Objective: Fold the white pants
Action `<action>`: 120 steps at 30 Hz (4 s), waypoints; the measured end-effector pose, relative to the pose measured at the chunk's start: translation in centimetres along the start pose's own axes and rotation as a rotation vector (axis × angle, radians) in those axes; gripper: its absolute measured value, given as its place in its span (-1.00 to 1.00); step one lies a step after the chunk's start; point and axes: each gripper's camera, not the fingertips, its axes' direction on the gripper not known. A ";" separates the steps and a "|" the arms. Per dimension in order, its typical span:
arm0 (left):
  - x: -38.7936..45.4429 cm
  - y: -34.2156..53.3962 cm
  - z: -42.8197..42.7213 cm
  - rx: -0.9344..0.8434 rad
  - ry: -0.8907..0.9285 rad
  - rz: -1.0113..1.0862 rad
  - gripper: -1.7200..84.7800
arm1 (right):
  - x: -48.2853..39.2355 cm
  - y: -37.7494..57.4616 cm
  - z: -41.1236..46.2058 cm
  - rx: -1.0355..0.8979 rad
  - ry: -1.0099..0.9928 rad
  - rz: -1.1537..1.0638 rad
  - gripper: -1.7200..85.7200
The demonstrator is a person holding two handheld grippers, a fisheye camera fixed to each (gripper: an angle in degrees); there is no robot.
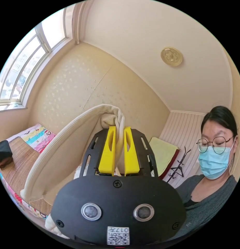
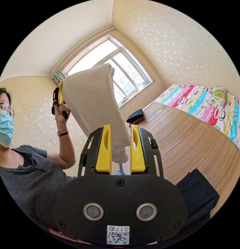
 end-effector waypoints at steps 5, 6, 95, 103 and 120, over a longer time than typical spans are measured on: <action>-1.1 -3.5 -1.9 0.044 -0.096 0.040 -0.84 | 2.8 -1.9 10.5 -0.121 -0.214 0.064 -0.47; -0.9 -4.8 -2.4 0.041 -0.126 0.079 -0.84 | 3.5 -2.1 11.5 -0.134 -0.242 0.096 -0.47; -12.3 -20.2 15.6 -0.868 0.285 0.411 -0.52 | -20.6 -4.9 32.5 -0.013 0.354 -0.144 -0.84; -11.0 -19.3 13.8 -0.812 0.334 0.343 -0.74 | -24.6 3.5 28.7 0.064 0.252 -0.201 -0.81; -3.5 -17.6 7.2 -0.848 0.659 0.590 -0.70 | -25.8 21.4 25.2 0.446 0.000 0.064 -0.73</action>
